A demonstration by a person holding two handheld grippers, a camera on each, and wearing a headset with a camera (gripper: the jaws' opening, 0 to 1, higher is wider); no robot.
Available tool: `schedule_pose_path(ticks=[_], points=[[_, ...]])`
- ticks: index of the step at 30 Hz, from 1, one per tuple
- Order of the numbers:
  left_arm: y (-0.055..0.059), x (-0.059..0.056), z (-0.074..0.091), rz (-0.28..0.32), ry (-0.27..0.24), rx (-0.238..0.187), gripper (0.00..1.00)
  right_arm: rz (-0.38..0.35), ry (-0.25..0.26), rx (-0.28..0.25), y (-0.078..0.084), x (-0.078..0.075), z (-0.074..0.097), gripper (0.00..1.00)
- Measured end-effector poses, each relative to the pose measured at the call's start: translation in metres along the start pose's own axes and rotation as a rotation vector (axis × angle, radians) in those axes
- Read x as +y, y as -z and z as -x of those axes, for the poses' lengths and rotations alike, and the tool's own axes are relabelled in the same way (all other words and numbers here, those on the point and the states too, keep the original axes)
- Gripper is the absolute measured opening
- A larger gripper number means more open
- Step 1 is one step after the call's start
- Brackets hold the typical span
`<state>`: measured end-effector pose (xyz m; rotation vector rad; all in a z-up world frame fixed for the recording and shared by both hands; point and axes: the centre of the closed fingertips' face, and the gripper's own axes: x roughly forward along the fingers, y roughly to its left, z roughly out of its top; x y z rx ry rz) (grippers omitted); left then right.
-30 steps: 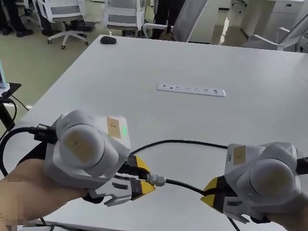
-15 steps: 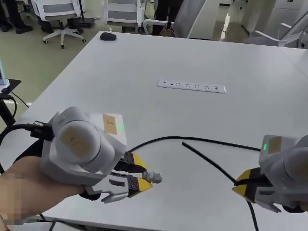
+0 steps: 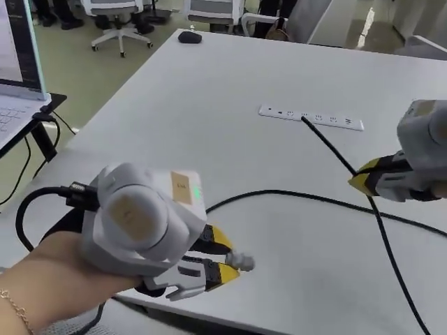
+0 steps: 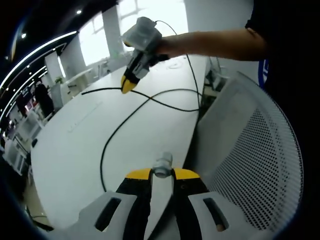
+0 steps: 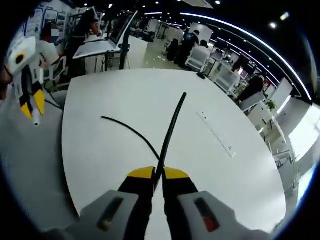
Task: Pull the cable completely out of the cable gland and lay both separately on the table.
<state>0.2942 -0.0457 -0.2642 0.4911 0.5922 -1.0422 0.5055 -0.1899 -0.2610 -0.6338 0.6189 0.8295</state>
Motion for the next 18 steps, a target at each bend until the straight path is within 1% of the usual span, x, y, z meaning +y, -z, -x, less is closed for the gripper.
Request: schedule_pose_path(ticks=[1,2,3,4,5,6,7,8,9,10,11,12,14,15,16,17,18], points=[[0.002,0.001,0.001,0.004,-0.006,0.003,0.16,0.001,0.013,0.004,0.001,-0.012,-0.007,0.04],[0.004,0.002,0.001,0.012,-0.014,0.008,0.16,-0.051,0.036,0.011,0.004,-0.03,-0.015,0.04],[0.005,0.002,0.002,0.015,-0.015,0.011,0.16,-0.106,0.039,0.0,0.005,-0.041,-0.021,0.04],[0.008,0.002,0.003,0.021,-0.019,0.016,0.16,-0.206,0.047,-0.037,0.005,-0.059,-0.03,0.04],[0.01,0.002,0.004,0.025,-0.023,0.017,0.16,-0.235,0.053,-0.047,0.005,-0.065,-0.032,0.04],[0.011,0.002,0.006,0.031,-0.028,0.013,0.16,-0.285,0.09,-0.083,0.008,-0.088,-0.039,0.04],[0.011,0.002,0.008,0.057,-0.033,0.0,0.16,-0.299,0.127,-0.103,0.011,-0.104,-0.043,0.04],[0.013,0.001,0.008,0.072,-0.032,-0.004,0.16,-0.319,0.169,-0.079,0.025,-0.125,-0.047,0.04],[0.014,0.001,0.009,0.078,-0.03,-0.002,0.16,-0.338,0.203,-0.059,0.035,-0.138,-0.05,0.04],[0.017,0.001,0.01,0.087,-0.031,0.005,0.16,-0.352,0.248,-0.036,0.048,-0.155,-0.051,0.04],[0.02,0.0,0.01,0.098,-0.03,0.017,0.16,-0.378,0.276,-0.024,0.058,-0.168,-0.051,0.04],[0.022,0.0,0.011,0.103,-0.028,0.023,0.16,-0.44,0.312,-0.018,0.071,-0.183,-0.05,0.04],[0.025,0.001,0.012,0.12,-0.036,0.029,0.16,-0.506,0.332,-0.01,0.087,-0.196,-0.046,0.05],[0.026,0.002,0.013,0.128,-0.037,0.031,0.16,-0.528,0.342,0.02,0.1,-0.198,-0.04,0.06],[0.026,0.002,0.013,0.13,-0.036,0.032,0.16,-0.53,0.35,0.051,0.109,-0.2,-0.037,0.07],[0.026,0.004,0.012,0.131,-0.037,0.035,0.16,-0.499,0.363,0.074,0.121,-0.212,-0.036,0.08],[0.026,0.005,0.012,0.127,-0.037,0.039,0.16,-0.504,0.358,0.08,0.125,-0.214,-0.035,0.09]])
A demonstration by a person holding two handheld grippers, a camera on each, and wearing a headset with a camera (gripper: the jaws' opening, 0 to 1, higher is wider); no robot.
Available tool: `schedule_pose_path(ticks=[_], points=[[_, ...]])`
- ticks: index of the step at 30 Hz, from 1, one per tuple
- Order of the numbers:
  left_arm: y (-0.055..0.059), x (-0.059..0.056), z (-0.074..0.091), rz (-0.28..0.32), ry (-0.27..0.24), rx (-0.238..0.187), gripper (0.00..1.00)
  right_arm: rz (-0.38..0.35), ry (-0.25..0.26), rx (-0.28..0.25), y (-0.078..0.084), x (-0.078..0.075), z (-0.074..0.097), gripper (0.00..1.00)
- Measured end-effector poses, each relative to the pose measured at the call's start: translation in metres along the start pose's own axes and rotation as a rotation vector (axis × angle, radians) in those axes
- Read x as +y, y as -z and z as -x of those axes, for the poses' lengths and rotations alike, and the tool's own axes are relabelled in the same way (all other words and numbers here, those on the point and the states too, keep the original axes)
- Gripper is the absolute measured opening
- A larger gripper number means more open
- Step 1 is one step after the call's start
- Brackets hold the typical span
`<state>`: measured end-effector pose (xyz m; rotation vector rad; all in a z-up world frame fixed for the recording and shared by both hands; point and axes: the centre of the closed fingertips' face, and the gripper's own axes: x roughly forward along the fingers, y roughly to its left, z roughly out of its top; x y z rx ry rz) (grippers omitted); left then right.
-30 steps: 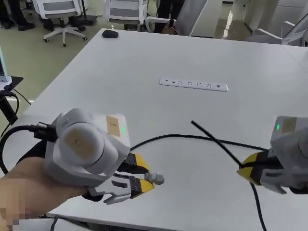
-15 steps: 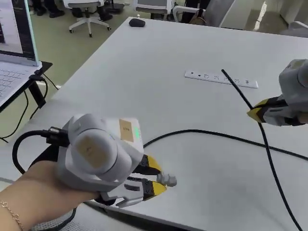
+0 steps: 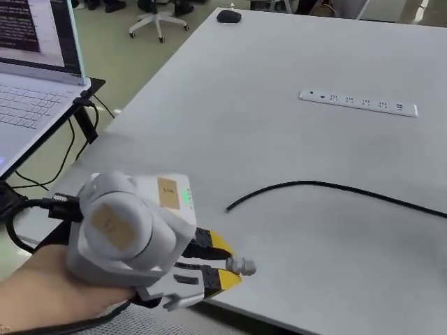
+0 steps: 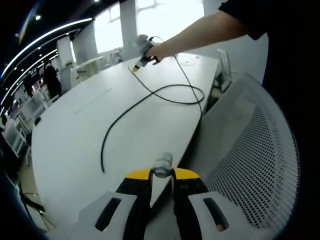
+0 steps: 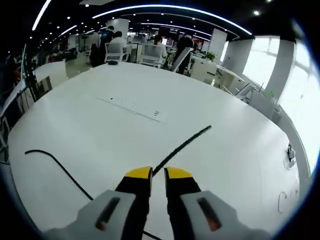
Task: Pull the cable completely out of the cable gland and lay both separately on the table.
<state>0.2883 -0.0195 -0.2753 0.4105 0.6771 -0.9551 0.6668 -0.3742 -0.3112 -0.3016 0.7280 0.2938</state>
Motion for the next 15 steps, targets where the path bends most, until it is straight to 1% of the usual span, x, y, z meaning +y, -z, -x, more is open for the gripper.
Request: schedule_pose_path(ticks=[3,4,6,8,9,10,12,13,14,15], points=[[-0.004,0.005,-0.002,-0.017,-0.003,0.007,0.16,-0.012,-0.012,0.003,0.008,-0.006,0.01,0.1],[-0.008,0.007,-0.003,-0.023,-0.004,0.005,0.16,-0.009,-0.023,-0.003,0.011,-0.007,0.015,0.1],[-0.015,0.012,-0.006,-0.04,-0.007,-0.003,0.16,0.003,-0.04,-0.007,0.018,0.0,0.028,0.1],[-0.023,0.016,-0.008,-0.06,-0.007,-0.013,0.16,0.046,-0.059,-0.019,0.022,0.009,0.043,0.1],[-0.027,0.018,-0.009,-0.069,-0.006,-0.018,0.16,0.057,-0.063,-0.021,0.023,0.01,0.045,0.1],[-0.03,0.019,-0.01,-0.078,-0.006,-0.024,0.16,0.054,-0.071,-0.024,0.024,0.012,0.05,0.11],[-0.039,0.022,-0.012,-0.104,-0.008,-0.036,0.16,-0.013,-0.135,-0.037,0.024,0.029,0.07,0.12],[-0.041,0.022,-0.013,-0.111,-0.006,-0.041,0.16,-0.009,-0.149,-0.059,0.021,0.038,0.082,0.14],[-0.043,0.023,-0.014,-0.116,-0.003,-0.045,0.16,-0.004,-0.16,-0.08,0.017,0.043,0.09,0.15],[-0.045,0.023,-0.015,-0.125,0.002,-0.049,0.16,0.003,-0.173,-0.098,0.015,0.051,0.1,0.15]])
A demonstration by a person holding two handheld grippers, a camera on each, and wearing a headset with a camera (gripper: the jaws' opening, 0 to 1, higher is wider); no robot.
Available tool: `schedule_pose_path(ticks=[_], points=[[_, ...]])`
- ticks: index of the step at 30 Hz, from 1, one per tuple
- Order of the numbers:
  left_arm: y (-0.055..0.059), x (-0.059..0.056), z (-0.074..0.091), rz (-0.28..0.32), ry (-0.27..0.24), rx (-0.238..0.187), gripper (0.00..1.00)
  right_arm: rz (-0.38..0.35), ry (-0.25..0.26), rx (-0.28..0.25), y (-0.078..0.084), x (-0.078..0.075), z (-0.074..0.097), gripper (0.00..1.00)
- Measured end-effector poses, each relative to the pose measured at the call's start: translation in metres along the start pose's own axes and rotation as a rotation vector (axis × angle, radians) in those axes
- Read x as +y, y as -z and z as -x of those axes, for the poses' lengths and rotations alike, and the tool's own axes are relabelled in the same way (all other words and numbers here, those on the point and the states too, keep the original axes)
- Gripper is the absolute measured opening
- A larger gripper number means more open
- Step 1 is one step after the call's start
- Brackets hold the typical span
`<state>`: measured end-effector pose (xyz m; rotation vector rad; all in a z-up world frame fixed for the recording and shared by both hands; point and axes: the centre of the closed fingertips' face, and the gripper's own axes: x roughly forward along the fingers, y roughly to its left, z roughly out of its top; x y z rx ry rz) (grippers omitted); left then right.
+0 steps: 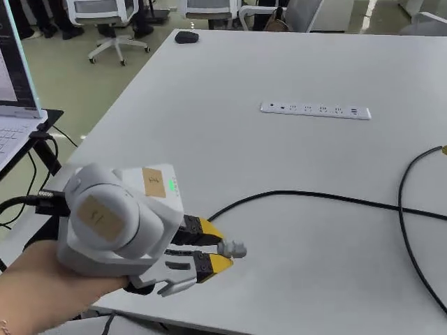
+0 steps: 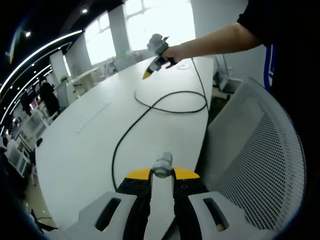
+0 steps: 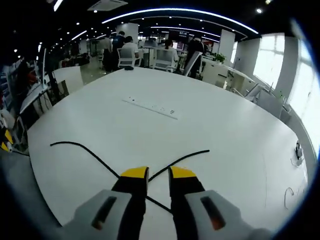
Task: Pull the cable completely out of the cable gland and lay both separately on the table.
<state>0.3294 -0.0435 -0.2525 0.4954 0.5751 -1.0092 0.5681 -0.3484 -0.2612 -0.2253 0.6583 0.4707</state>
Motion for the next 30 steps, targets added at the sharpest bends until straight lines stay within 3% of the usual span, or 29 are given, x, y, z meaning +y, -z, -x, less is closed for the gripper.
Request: schedule_pose_path(ticks=[2,6,8,9,10,13,14,17,18,20,21,24,25,26,28,30], points=[[-0.003,0.002,-0.004,-0.006,0.009,-0.008,0.16,0.014,-0.044,-0.038,-0.007,0.025,0.021,0.15],[-0.012,0.003,-0.01,-0.017,0.031,-0.067,0.17,0.052,-0.09,-0.085,-0.008,0.069,0.063,0.17],[-0.008,0.011,-0.017,-0.029,0.024,-0.063,0.17,0.055,-0.109,-0.087,-0.002,0.091,0.083,0.17],[-0.003,0.014,-0.019,-0.006,0.016,-0.045,0.17,0.041,-0.132,-0.096,0.0,0.103,0.092,0.17],[0.001,0.015,-0.023,-0.007,0.035,-0.034,0.17,0.001,-0.162,-0.112,0.0,0.12,0.105,0.17],[0.006,0.019,-0.033,-0.012,0.061,-0.033,0.17,-0.026,-0.213,-0.166,-0.002,0.159,0.137,0.18],[0.007,0.019,-0.037,-0.016,0.075,-0.037,0.17,-0.027,-0.214,-0.163,0.0,0.157,0.135,0.18],[0.014,0.021,-0.057,-0.037,0.12,-0.037,0.17,-0.008,-0.202,-0.156,0.014,0.173,0.156,0.18],[0.015,0.023,-0.065,-0.011,0.132,-0.05,0.17,0.001,-0.188,-0.157,0.016,0.176,0.162,0.18],[0.03,0.028,-0.081,-0.009,0.159,0.003,0.16,0.009,-0.172,-0.178,0.017,0.183,0.173,0.18],[0.031,0.031,-0.087,-0.003,0.162,-0.007,0.16,0.019,-0.166,-0.185,0.018,0.186,0.177,0.17],[0.04,0.039,-0.106,0.094,0.195,-0.016,0.17,0.034,-0.13,-0.181,0.025,0.186,0.185,0.17],[0.042,0.044,-0.11,0.082,0.19,-0.017,0.17,0.032,-0.123,-0.177,0.027,0.187,0.187,0.18],[0.046,0.047,-0.117,0.116,0.191,-0.006,0.17,0.028,-0.124,-0.175,0.03,0.185,0.188,0.18],[0.049,0.047,-0.124,0.091,0.196,-0.002,0.17,0.03,-0.116,-0.176,0.032,0.186,0.192,0.18],[0.058,0.048,-0.134,0.009,0.198,0.033,0.17,0.038,-0.117,-0.174,0.034,0.189,0.195,0.18]])
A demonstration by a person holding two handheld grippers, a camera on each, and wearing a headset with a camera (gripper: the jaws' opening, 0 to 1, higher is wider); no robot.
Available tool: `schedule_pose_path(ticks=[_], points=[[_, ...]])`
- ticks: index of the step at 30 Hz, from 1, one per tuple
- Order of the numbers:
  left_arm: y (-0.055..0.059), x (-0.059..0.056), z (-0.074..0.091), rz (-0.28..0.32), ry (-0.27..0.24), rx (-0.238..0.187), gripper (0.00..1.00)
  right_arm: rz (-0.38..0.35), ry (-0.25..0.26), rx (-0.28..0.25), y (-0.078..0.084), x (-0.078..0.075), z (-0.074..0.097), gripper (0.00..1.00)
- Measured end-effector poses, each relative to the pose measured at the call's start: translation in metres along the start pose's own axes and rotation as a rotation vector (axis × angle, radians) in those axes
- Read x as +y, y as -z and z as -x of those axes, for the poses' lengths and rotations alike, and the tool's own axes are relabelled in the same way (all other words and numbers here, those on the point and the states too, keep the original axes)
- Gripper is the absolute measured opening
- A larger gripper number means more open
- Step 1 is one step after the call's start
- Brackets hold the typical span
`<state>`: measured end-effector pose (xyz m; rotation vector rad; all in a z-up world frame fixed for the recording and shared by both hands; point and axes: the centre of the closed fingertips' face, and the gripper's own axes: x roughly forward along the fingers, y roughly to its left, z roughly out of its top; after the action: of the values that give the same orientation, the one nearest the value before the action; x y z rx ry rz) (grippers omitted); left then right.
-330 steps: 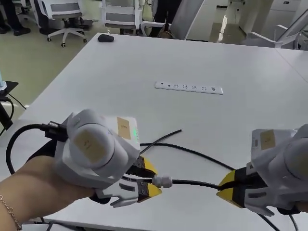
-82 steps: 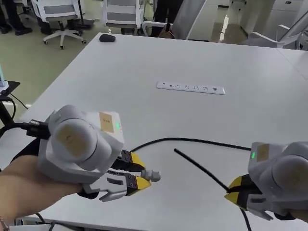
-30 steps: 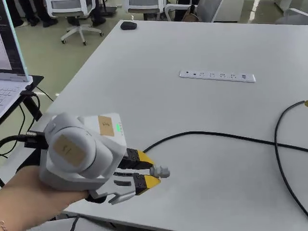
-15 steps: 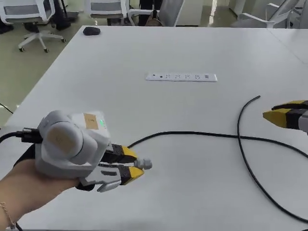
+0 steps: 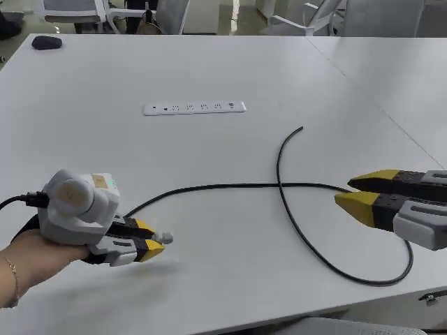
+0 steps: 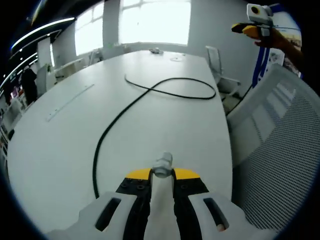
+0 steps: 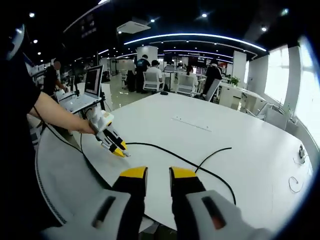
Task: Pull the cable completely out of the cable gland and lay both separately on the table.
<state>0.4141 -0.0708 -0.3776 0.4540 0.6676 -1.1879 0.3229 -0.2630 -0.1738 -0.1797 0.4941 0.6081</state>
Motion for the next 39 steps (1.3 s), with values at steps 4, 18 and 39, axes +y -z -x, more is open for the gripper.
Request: schedule_pose_path(ticks=[4,18,39], points=[[0.009,-0.008,-0.016,-0.003,0.039,0.02,0.17,-0.017,0.002,0.004,0.001,0.005,0.003,0.18],[0.028,0.004,0.007,-0.027,-0.012,0.141,0.43,-0.008,-0.071,0.086,0.006,0.02,-0.005,0.21],[-0.014,-0.06,0.203,0.404,-0.248,-0.196,0.63,-0.039,-0.411,0.412,0.08,0.073,-0.044,0.36]])
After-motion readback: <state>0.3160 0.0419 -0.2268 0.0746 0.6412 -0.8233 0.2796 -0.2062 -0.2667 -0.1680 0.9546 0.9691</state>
